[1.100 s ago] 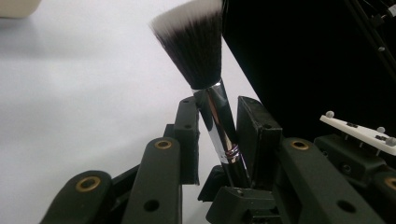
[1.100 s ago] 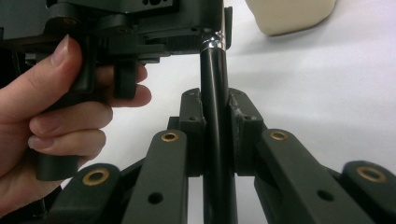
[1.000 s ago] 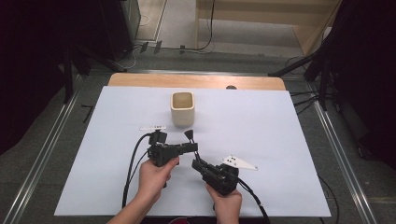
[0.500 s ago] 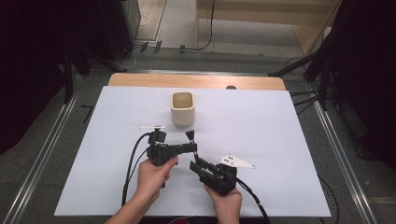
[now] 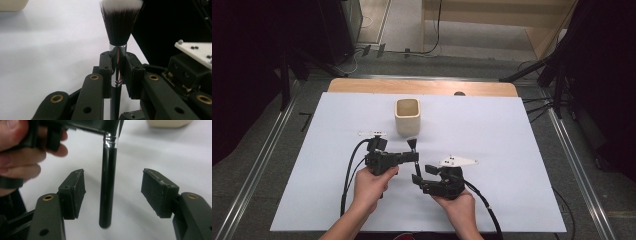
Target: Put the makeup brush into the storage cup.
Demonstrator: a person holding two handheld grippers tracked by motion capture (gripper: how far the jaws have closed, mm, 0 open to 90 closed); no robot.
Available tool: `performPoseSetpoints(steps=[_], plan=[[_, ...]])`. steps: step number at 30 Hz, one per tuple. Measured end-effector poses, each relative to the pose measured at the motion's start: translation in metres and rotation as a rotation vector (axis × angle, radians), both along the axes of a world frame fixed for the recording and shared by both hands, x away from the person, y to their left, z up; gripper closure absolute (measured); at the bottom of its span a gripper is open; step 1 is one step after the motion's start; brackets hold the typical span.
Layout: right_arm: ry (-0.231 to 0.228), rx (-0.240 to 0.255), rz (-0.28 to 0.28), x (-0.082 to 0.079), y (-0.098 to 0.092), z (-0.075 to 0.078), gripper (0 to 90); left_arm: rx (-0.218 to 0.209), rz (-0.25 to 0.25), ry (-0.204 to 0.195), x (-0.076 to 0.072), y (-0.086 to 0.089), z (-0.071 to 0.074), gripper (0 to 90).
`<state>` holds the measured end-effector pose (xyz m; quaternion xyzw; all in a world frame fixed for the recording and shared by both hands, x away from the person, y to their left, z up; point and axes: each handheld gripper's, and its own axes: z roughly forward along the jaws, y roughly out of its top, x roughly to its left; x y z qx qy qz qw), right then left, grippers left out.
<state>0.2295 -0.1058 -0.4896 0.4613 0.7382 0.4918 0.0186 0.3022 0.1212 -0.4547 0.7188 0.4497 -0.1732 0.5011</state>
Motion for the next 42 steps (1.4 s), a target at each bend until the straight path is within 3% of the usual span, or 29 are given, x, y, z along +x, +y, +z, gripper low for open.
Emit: performPoseSetpoints(steps=[7, 15, 18, 23, 29, 35, 42], plan=[[-0.006, -0.041, 0.094, 0.01, -0.016, 0.012, 31.3, 0.038, -0.03, -0.021, 0.001, -0.002, 0.002, 78.5], [-0.025, 0.009, 0.184, 0.021, -0.026, 0.015, 26.7, 0.066, -0.057, -0.029, 0.003, -0.003, 0.002, 78.5], [-0.026, 0.025, 0.229, 0.025, -0.027, 0.015, 25.1, 0.09, -0.076, -0.05, 0.004, -0.003, 0.004, 78.5], [-0.026, 0.048, 0.262, 0.027, -0.028, 0.013, 25.1, 0.095, -0.13, -0.057, 0.006, -0.003, 0.004, 78.4], [-0.017, 0.062, 0.29, 0.026, -0.024, 0.011, 25.3, 0.096, -0.202, -0.104, 0.005, -0.002, 0.007, 78.4], [-0.022, 0.077, 0.321, 0.026, -0.022, 0.01, 26.2, 0.1, -0.242, -0.12, 0.006, 0.001, 0.006, 78.4], [-0.012, 0.121, 0.324, 0.027, -0.021, 0.006, 30.7, 0.057, -0.288, -0.153, 0.006, 0.001, 0.006, 78.4]])
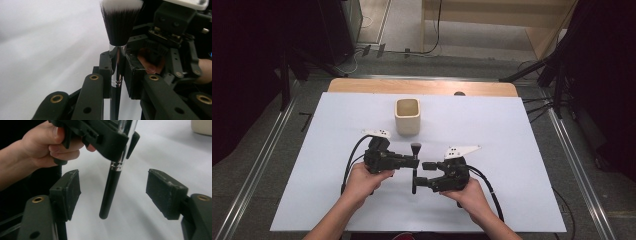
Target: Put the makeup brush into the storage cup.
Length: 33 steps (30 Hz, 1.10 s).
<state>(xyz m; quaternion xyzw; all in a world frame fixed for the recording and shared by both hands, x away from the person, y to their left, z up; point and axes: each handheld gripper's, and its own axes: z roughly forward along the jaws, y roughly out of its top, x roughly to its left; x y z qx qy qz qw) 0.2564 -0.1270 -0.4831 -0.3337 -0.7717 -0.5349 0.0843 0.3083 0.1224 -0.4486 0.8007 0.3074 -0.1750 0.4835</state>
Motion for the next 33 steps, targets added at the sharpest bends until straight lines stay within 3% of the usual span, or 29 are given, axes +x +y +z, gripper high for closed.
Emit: performPoseSetpoints(steps=[5, 12, 18, 29, 33], plan=[[0.014, 0.03, -0.011, 0.0005, -0.0003, -0.0039, 36.5, -0.011, -0.023, -0.005, -0.0007, -0.0029, -0.0028, 78.4], [0.016, 0.024, -0.034, -0.0009, 0.0012, -0.0061, 50.1, -0.051, -0.029, 0.003, -0.0011, -0.0034, -0.0032, 78.4], [0.045, 0.037, -0.048, -0.0005, 0.0013, -0.007, 61.5, -0.074, -0.026, 0.005, -0.0017, -0.0044, -0.0037, 78.3], [0.073, 0.05, -0.046, -0.0015, 0.0027, -0.0072, 78.2, -0.079, -0.016, -0.005, -0.0027, -0.0051, -0.0039, 78.3], [0.08, 0.048, -0.045, -0.0017, 0.0034, -0.0068, 79.6, -0.075, -0.014, -0.01, -0.0029, -0.0055, -0.0041, 78.2]])
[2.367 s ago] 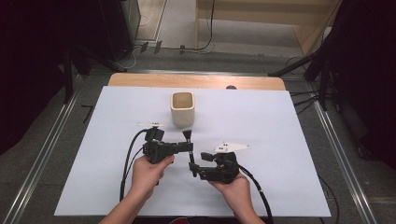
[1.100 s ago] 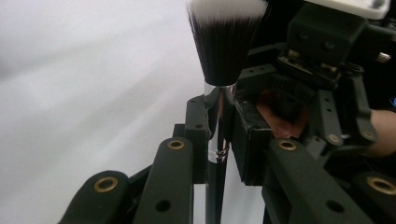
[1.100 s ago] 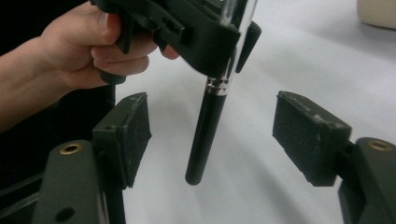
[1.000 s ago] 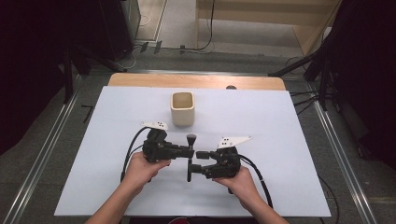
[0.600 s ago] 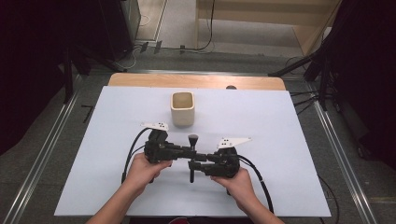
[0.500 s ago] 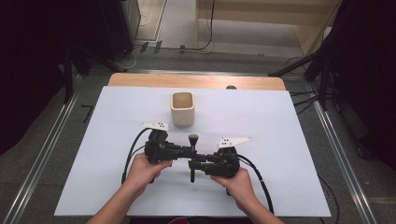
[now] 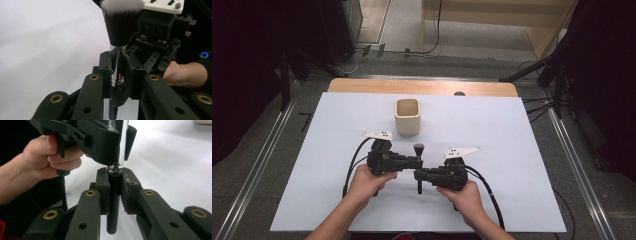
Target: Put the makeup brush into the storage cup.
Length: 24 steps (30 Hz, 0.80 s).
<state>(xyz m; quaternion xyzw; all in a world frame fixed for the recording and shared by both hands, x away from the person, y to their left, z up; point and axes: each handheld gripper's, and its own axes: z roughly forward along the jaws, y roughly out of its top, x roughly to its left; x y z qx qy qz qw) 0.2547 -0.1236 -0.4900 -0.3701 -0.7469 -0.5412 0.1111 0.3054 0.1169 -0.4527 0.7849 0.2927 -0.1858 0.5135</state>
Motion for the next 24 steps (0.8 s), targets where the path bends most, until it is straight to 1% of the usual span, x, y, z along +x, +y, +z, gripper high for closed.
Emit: performPoseSetpoints(steps=[2, 4, 5, 6, 7, 8, 10, 11, 12, 13, 16, 17, 18, 20, 22, 24], plan=[[-0.001, -0.003, -0.003, 0.0, 0.0, 0.0, 79.7, 0.002, 0.003, 0.0, 0.0, 0.0, 0.0, 78.1], [-0.001, -0.004, -0.004, 0.0, 0.0, 0.0, 79.8, 0.006, -0.001, -0.009, 0.0, 0.0, 0.0, 77.6], [0.0, -0.003, -0.005, 0.0, 0.001, 0.0, 79.9, 0.016, 0.002, -0.014, 0.0, 0.001, 0.001, 77.2], [-0.001, -0.005, -0.003, 0.0, 0.001, 0.0, 79.9, 0.021, 0.007, -0.02, 0.0, 0.002, 0.002, 75.2], [-0.002, -0.008, -0.003, 0.0, 0.001, 0.0, 79.9, 0.01, 0.018, -0.032, 0.0, 0.004, 0.003, 72.3], [-0.005, -0.012, -0.003, 0.0, 0.001, 0.0, 79.9, 0.013, 0.028, -0.036, 0.0, 0.005, 0.004, 68.9], [-0.002, -0.015, -0.007, 0.0, 0.0, 0.0, 79.9, 0.016, 0.039, -0.042, 0.0, 0.009, 0.006, 65.0], [-0.006, -0.016, -0.009, 0.001, 0.0, 0.0, 79.9, 0.031, 0.037, -0.044, 0.0, 0.011, 0.006, 61.1], [-0.005, -0.018, -0.013, 0.001, -0.001, 0.001, 79.9, 0.036, 0.033, -0.045, 0.0, 0.011, 0.007, 56.9], [-0.003, -0.02, -0.015, 0.001, -0.002, 0.001, 79.9, 0.042, 0.032, -0.055, -0.001, 0.012, 0.007, 54.2], [-0.004, -0.022, -0.023, 0.002, -0.003, 0.001, 79.9, 0.082, 0.029, -0.095, -0.004, 0.016, 0.01, 44.4], [-0.006, -0.022, -0.025, 0.002, -0.003, 0.001, 79.9, 0.096, 0.031, -0.105, -0.005, 0.018, 0.01, 42.4], [-0.007, -0.024, -0.025, 0.002, -0.004, 0.001, 79.9, 0.101, 0.03, -0.11, -0.005, 0.019, 0.01, 40.7], [-0.006, -0.027, -0.024, 0.002, -0.004, 0.001, 79.9, 0.11, 0.038, -0.111, -0.005, 0.021, 0.01, 37.5], [-0.004, -0.029, -0.028, 0.002, -0.004, 0.002, 79.9, 0.113, 0.043, -0.113, -0.005, 0.023, 0.009, 36.1], [-0.005, -0.035, -0.033, 0.003, -0.005, 0.002, 79.9, 0.125, 0.046, -0.124, -0.005, 0.024, 0.009, 34.7]])
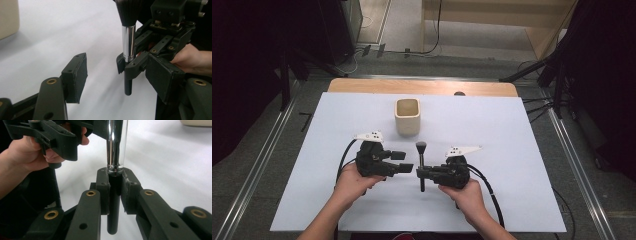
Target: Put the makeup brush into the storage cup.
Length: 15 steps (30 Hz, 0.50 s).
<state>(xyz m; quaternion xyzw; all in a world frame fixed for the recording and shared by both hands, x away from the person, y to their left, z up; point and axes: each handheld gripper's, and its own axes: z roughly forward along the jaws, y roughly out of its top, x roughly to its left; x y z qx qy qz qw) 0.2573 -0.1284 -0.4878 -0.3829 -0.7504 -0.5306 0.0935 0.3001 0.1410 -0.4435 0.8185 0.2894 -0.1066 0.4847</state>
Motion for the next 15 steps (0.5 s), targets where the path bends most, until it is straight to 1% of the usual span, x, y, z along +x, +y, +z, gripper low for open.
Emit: performPoseSetpoints(steps=[2, 4, 6, 7, 9, 12, 15], plan=[[-0.002, -0.002, 0.001, 0.0005, -0.0009, 0.0001, 79.9, 0.007, -0.003, -0.011, -0.001, 0.0005, -0.0007, 32.9], [0.0, -0.002, -0.002, 0.0008, -0.0013, 0.0003, 79.9, 0.026, -0.01, -0.019, -0.0024, 0.0005, -0.0015, 31.3], [0.0, -0.006, -0.003, 0.0011, -0.0017, 0.0005, 79.9, 0.053, -0.017, -0.04, -0.0042, 0.0004, -0.0027, 30.5], [-0.004, -0.007, -0.004, 0.0014, -0.0019, 0.0005, 79.9, 0.062, -0.02, -0.05, -0.0051, 0.0005, -0.0035, 30.3], [-0.001, -0.007, -0.004, 0.0015, -0.0024, 0.0009, 79.9, 0.074, -0.022, -0.056, -0.0061, 0.0012, -0.0044, 29.7], [0.005, -0.013, -0.009, 0.002, -0.0031, 0.0016, 79.9, 0.092, -0.024, -0.073, -0.0077, 0.0031, -0.0051, 28.8], [0.005, -0.014, -0.012, 0.0028, -0.0038, 0.0022, 79.9, 0.114, -0.013, -0.092, -0.01, 0.0059, -0.006, 28.6]])
